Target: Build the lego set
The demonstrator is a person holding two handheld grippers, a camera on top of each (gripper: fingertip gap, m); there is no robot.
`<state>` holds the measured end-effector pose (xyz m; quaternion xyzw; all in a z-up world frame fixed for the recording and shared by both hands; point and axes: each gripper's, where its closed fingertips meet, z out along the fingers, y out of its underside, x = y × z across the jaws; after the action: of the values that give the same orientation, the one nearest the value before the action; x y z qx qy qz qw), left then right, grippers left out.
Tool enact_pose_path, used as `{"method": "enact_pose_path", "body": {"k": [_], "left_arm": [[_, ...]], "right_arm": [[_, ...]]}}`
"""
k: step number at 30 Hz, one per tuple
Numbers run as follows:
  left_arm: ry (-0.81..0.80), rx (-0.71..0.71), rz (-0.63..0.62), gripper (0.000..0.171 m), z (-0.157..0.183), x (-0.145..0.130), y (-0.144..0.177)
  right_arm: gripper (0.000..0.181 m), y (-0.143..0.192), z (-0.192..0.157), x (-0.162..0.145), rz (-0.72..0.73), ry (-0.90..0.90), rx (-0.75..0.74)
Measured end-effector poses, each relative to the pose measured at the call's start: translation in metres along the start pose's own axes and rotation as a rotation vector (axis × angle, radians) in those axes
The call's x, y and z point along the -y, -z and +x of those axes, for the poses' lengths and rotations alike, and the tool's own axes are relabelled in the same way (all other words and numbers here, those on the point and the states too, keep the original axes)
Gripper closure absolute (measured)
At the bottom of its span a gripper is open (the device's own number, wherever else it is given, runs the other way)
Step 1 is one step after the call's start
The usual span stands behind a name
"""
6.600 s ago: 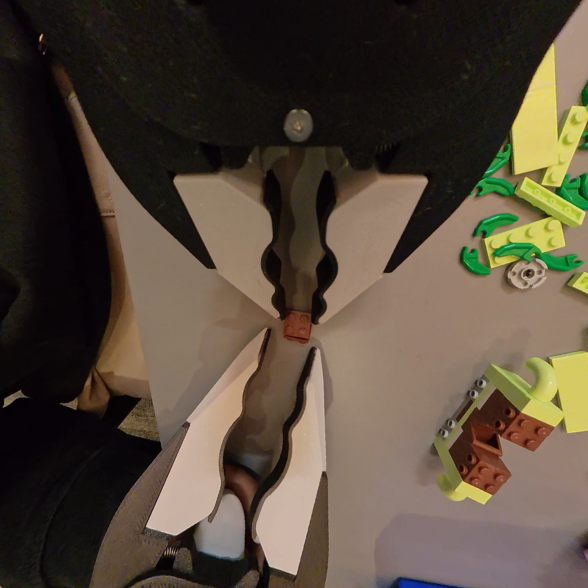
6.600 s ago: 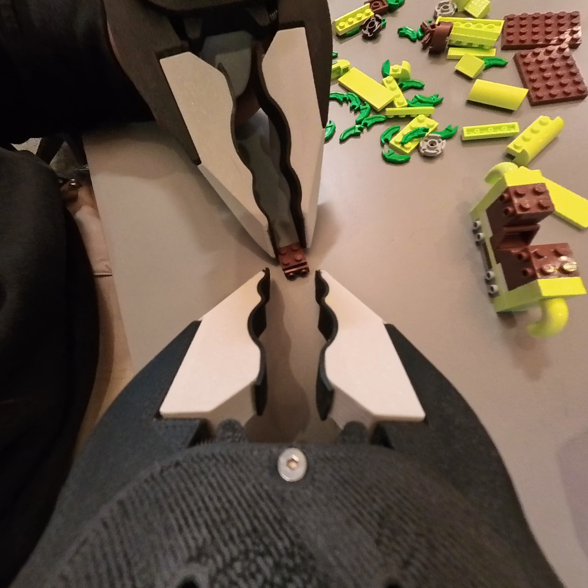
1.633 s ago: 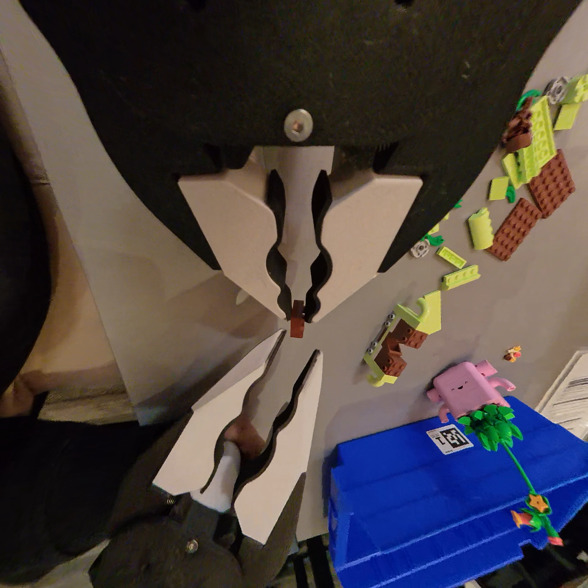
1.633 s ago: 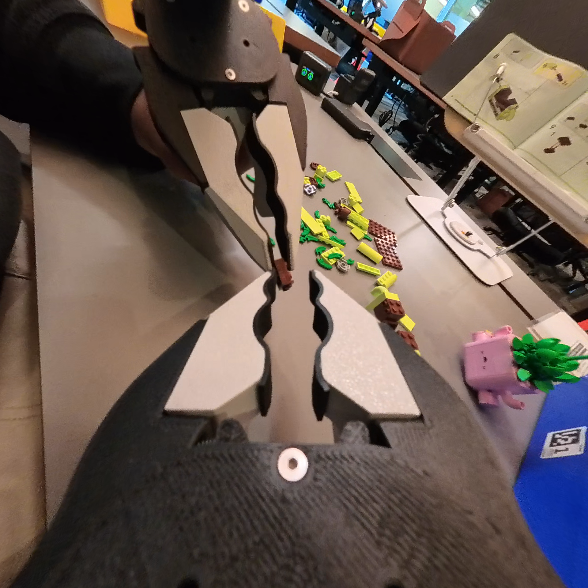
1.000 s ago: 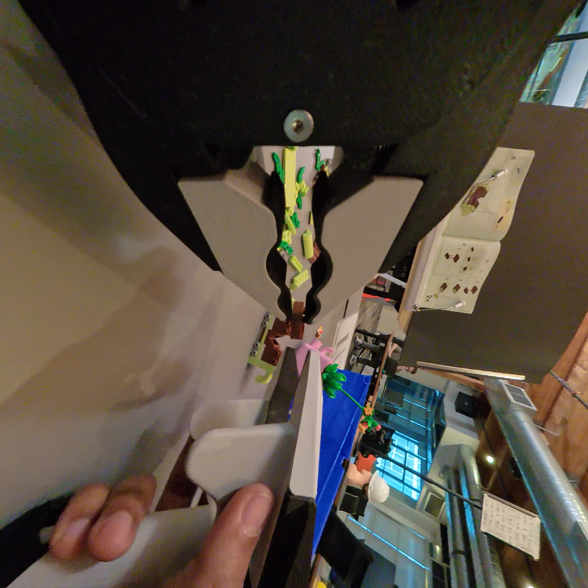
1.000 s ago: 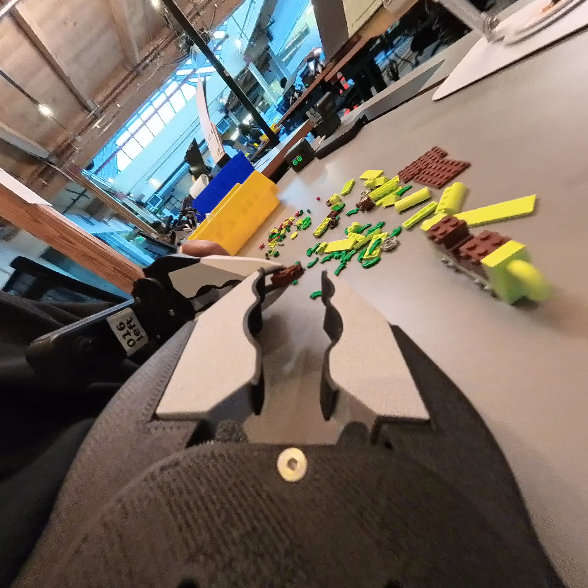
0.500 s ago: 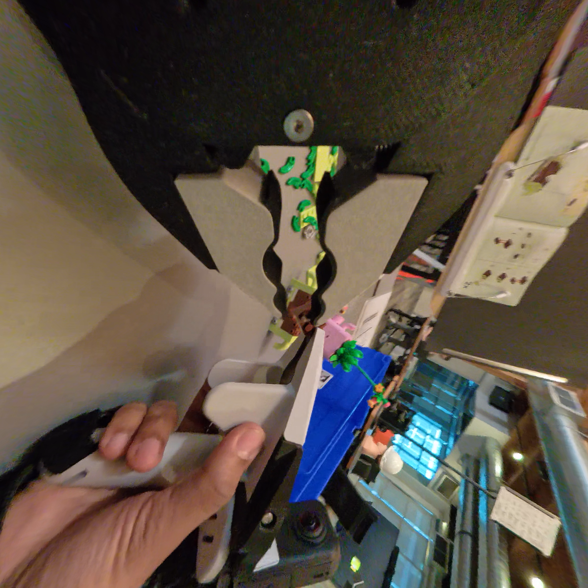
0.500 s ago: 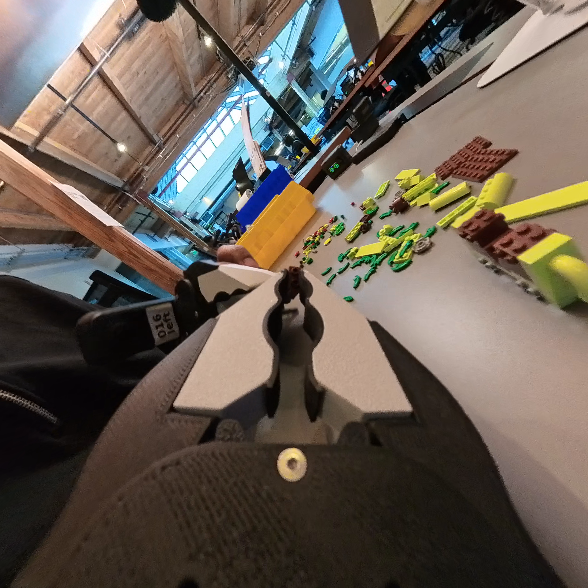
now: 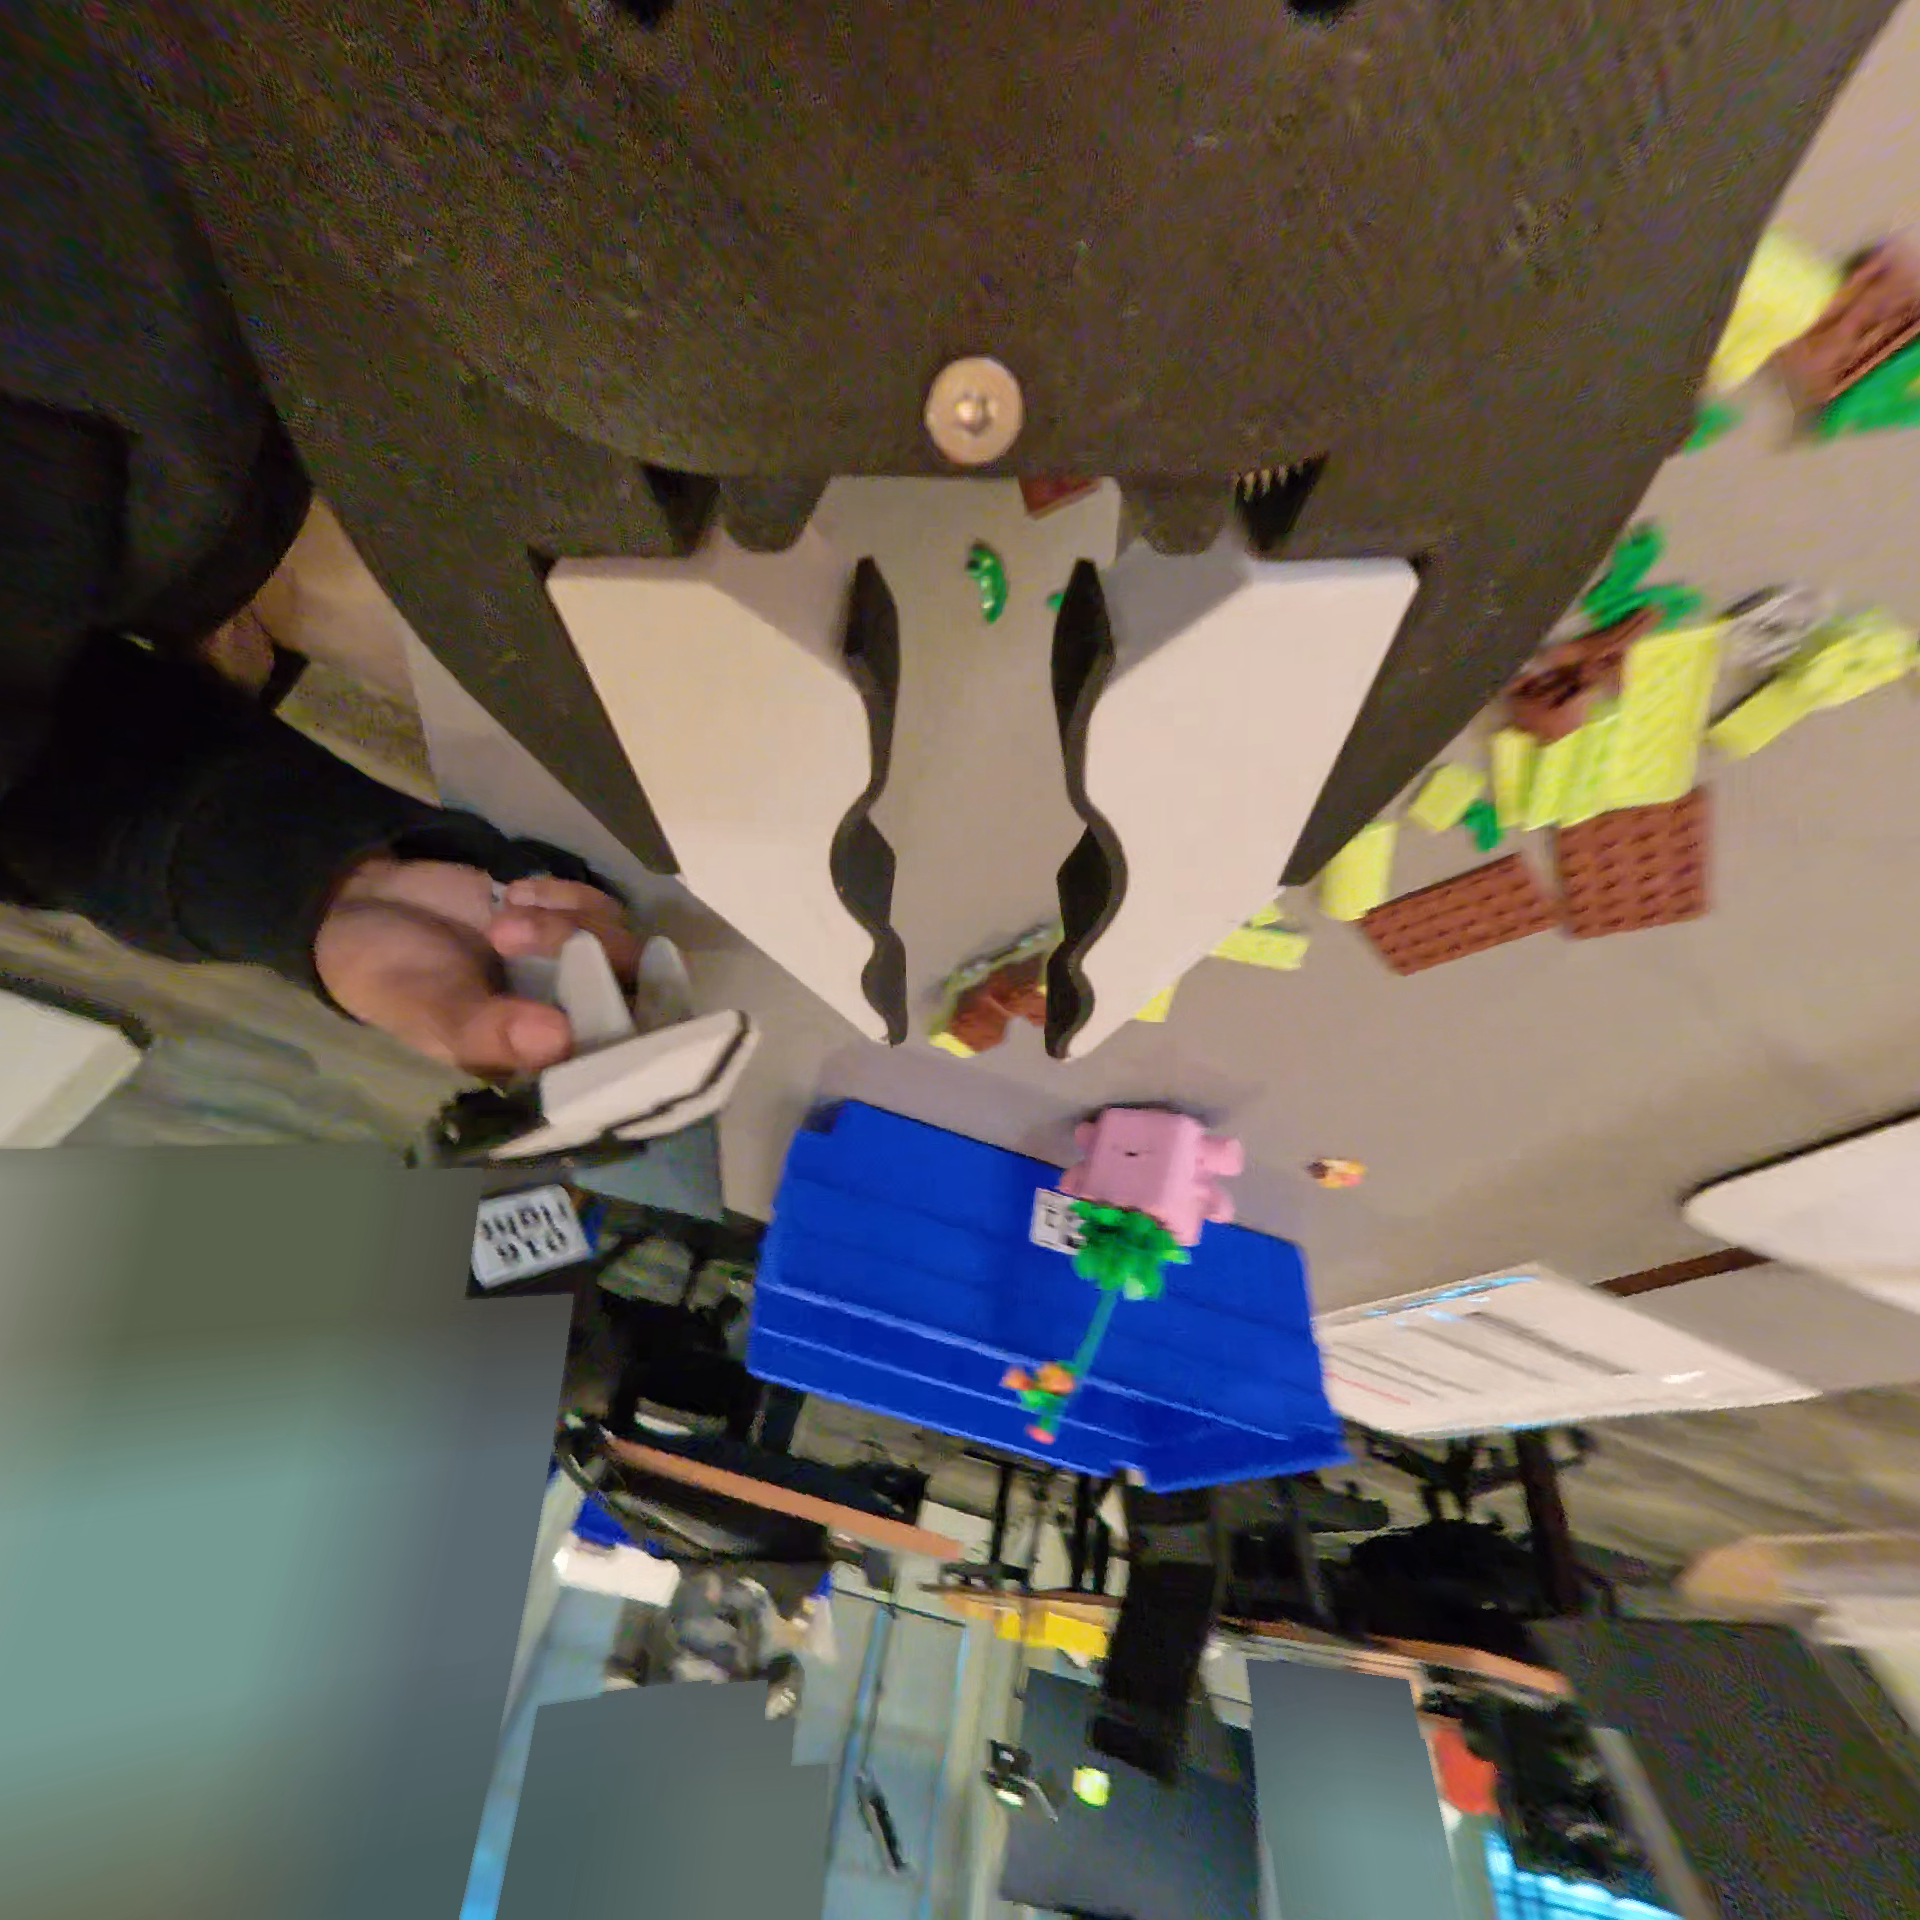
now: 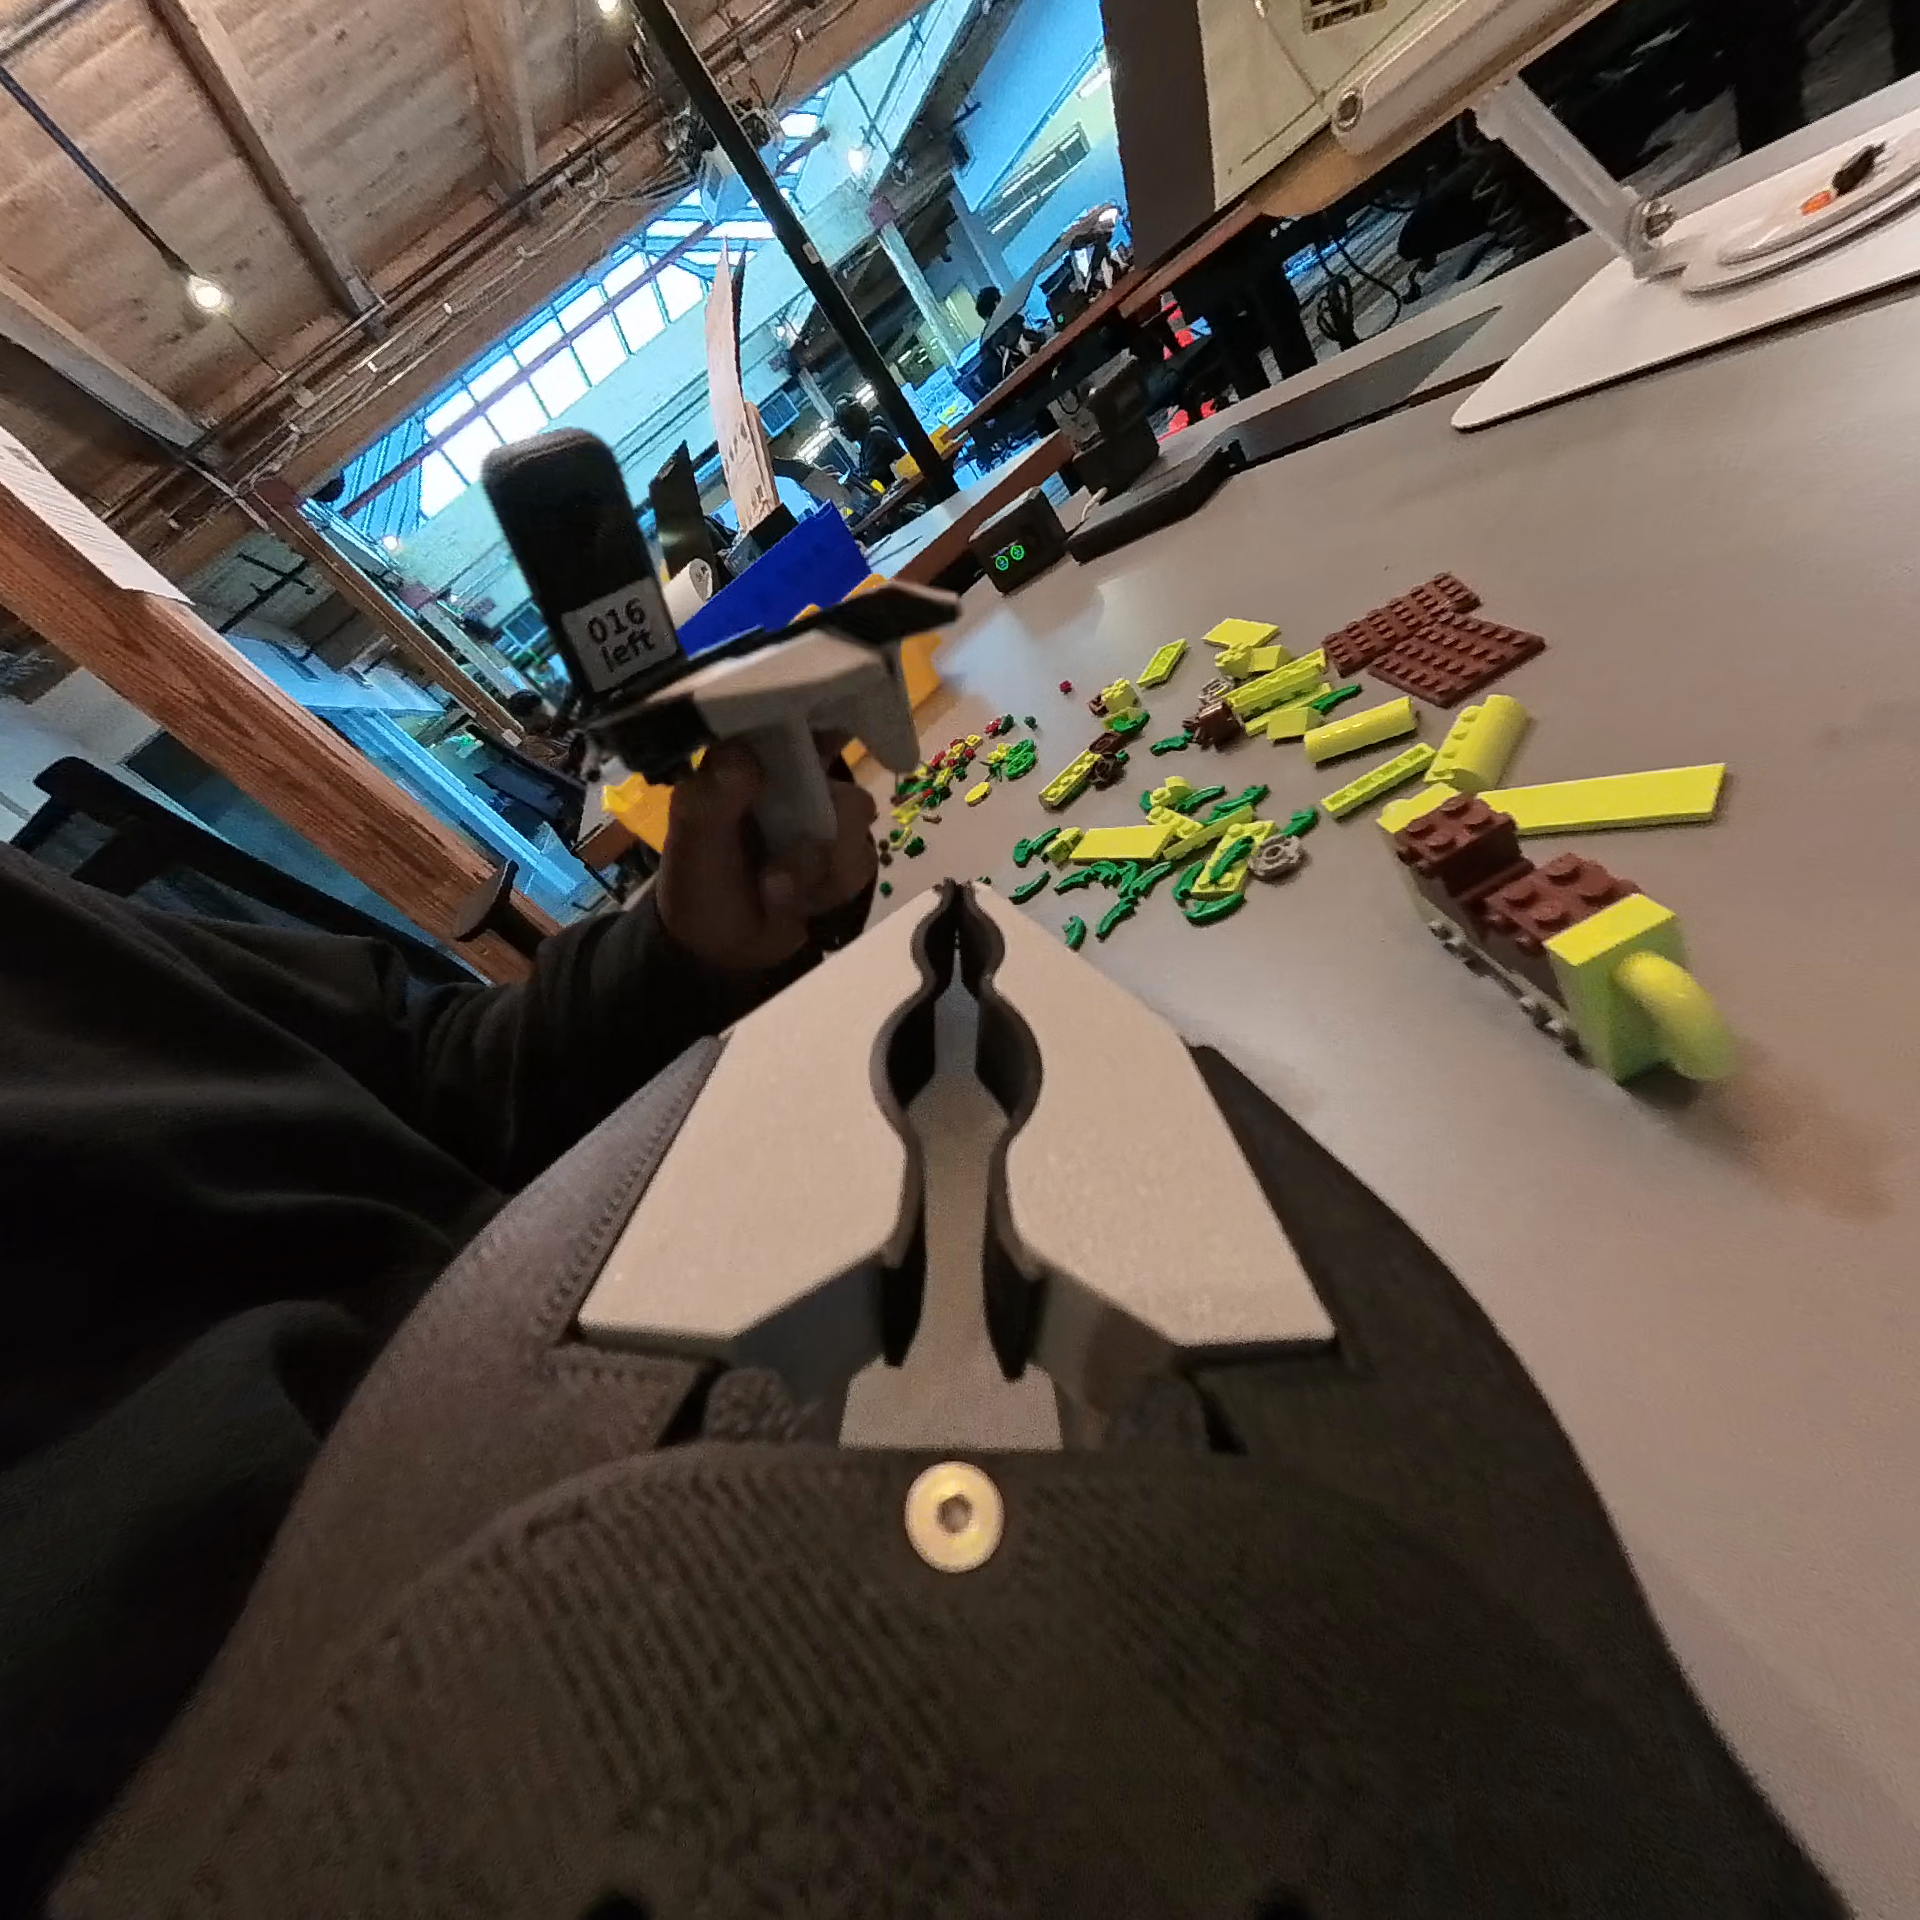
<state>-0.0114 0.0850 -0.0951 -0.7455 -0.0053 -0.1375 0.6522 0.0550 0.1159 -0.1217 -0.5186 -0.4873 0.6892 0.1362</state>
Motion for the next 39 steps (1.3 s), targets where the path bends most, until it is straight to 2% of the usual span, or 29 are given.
{"method": "enact_pose_path", "body": {"k": [4, 6, 8, 10, 12, 13, 17, 19, 20, 23, 25, 27, 29, 30, 33, 37, 39], "left_arm": [[0.087, 0.065, 0.056, 0.148, -0.037, 0.023, 0.039], [0.132, 0.089, 0.022, 0.149, -0.047, 0.021, 0.057], [0.183, 0.097, -0.116, 0.148, -0.050, -0.005, 0.064], [0.204, 0.080, -0.327, 0.146, -0.042, -0.046, 0.067], [0.167, 0.107, -0.532, 0.140, -0.037, -0.086, 0.071], [0.129, 0.127, -0.595, 0.139, -0.036, -0.098, 0.070], [0.002, 0.163, -0.695, 0.140, -0.032, -0.115, 0.062], [-0.046, 0.204, -0.727, 0.151, -0.036, -0.119, 0.063], [-0.061, 0.219, -0.723, 0.157, -0.038, -0.119, 0.063], [-0.082, 0.210, -0.708, 0.158, -0.035, -0.117, 0.061], [-0.147, 0.170, -0.643, 0.158, -0.024, -0.105, 0.055], [-0.263, 0.149, -0.542, 0.158, -0.007, -0.084, 0.045], [-0.411, 0.113, -0.464, 0.158, 0.017, -0.067, 0.035], [-0.490, 0.116, -0.444, 0.158, 0.025, -0.063, 0.032], [-0.678, 0.098, -0.410, 0.158, 0.050, -0.060, 0.022], [-0.796, 0.063, -0.323, 0.158, 0.077, -0.054, 0.014], [-0.823, 0.071, -0.296, 0.158, 0.081, -0.050, 0.013]], "right_arm": [[0.181, -0.001, 0.001, -0.001, -0.008, -0.002, -0.004], [0.181, -0.003, 0.002, -0.002, -0.018, -0.002, -0.010], [0.181, -0.004, 0.002, -0.004, -0.033, -0.005, -0.013], [0.181, -0.006, 0.003, -0.006, -0.047, -0.012, -0.012], [0.181, -0.008, 0.003, -0.007, -0.050, -0.023, -0.005], [0.181, -0.009, 0.003, -0.007, -0.052, -0.027, -0.003], [0.181, -0.011, 0.003, -0.009, -0.065, -0.019, -0.009], [0.181, -0.011, 0.002, -0.009, -0.068, -0.004, -0.016], [0.181, -0.011, 0.002, -0.010, -0.071, 0.003, -0.019], [0.181, -0.013, -0.001, -0.011, -0.082, 0.026, -0.017], [0.181, -0.014, -0.004, -0.013, -0.094, 0.054, -0.010], [0.177, -0.017, -0.010, -0.016, -0.099, 0.075, 0.002], [0.163, -0.023, -0.018, -0.019, -0.094, 0.059, 0.031], [0.155, -0.026, -0.023, -0.021, -0.095, 0.043, 0.054], [0.149, -0.036, -0.034, -0.031, -0.130, 0.007, 0.102], [0.158, -0.040, -0.044, -0.038, -0.160, 0.016, 0.138], [0.175, -0.038, -0.054, -0.036, -0.151, 0.021, 0.197]]}}
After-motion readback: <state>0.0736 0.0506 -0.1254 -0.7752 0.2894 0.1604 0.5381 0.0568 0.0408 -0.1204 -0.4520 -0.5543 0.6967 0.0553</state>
